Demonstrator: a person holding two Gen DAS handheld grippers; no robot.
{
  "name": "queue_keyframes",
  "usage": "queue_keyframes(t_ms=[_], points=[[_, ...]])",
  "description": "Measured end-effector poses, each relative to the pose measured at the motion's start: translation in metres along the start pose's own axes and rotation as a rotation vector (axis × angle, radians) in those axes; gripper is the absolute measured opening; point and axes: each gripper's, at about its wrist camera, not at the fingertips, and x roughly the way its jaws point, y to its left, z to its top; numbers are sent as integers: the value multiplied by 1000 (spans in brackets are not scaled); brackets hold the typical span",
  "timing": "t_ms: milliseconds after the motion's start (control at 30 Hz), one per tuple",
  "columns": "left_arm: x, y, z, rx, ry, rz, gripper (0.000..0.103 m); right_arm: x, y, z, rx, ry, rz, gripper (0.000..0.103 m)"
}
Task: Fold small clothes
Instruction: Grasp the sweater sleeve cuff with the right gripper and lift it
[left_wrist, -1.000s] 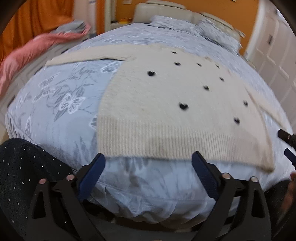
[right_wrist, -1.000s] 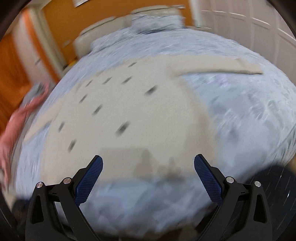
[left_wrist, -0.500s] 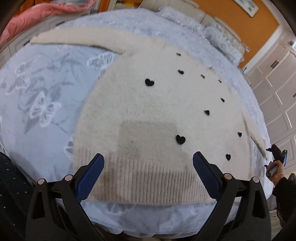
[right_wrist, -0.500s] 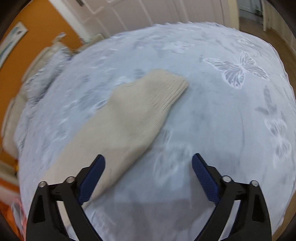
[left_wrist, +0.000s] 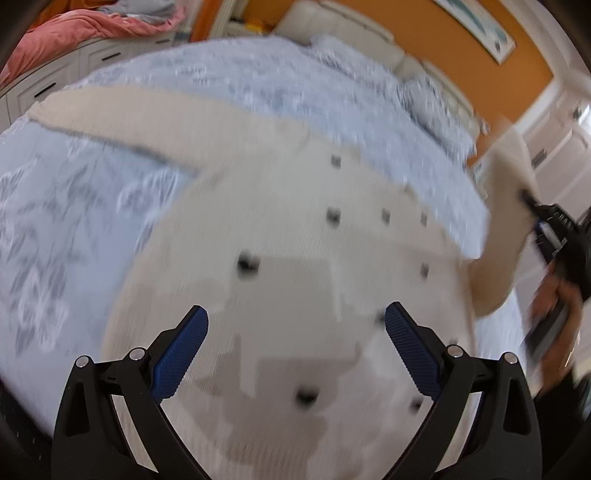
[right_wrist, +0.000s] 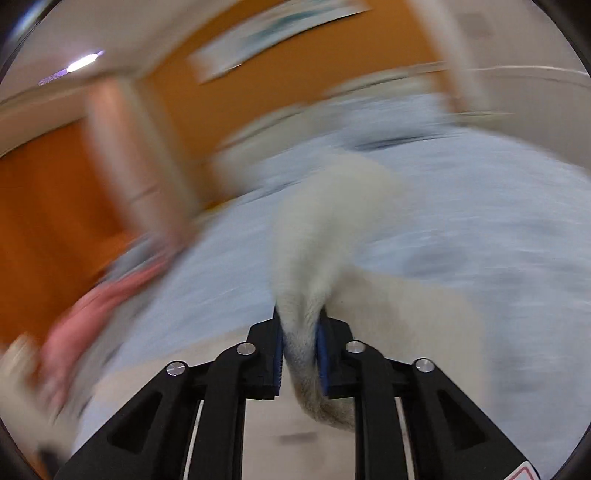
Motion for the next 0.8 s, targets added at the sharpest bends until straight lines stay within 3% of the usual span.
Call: queue_keyframes(t_ms=[67,167,300,367,400,467,533,600,667,800], points=[[5,-5,26,-34,-44,-28,97,46,60,-37,-72,106,132,30],[20,-11,58,-31,-76,-46,98,84,79,-86,-122,210,93,32],[68,-1,92,-27,-44,-53,98,64,28,-121,65,244,-15,40],[106,14,99,-110,35,-16,98,34,-18,-132,235,228,-59,56],[116,19,99,-152,62,-27,98,24,-39,-138,307,230,-92,59],[134,35,90,-272,111,-17,97,17,-67,-145,391,245,-126,59],[127,36,83,-319,76,-13,97,21,-90,-144,446,246,-141,59],[118,39,75,-382,98,-20,97,28,-105,-142,517,226,-120,59],[104,46,59,-491,70,-65,98,28,-101,-145,552,216,-112,59],[126,49,52,-484,118,-32,96,46,-92,-142,533,193,-115,59]])
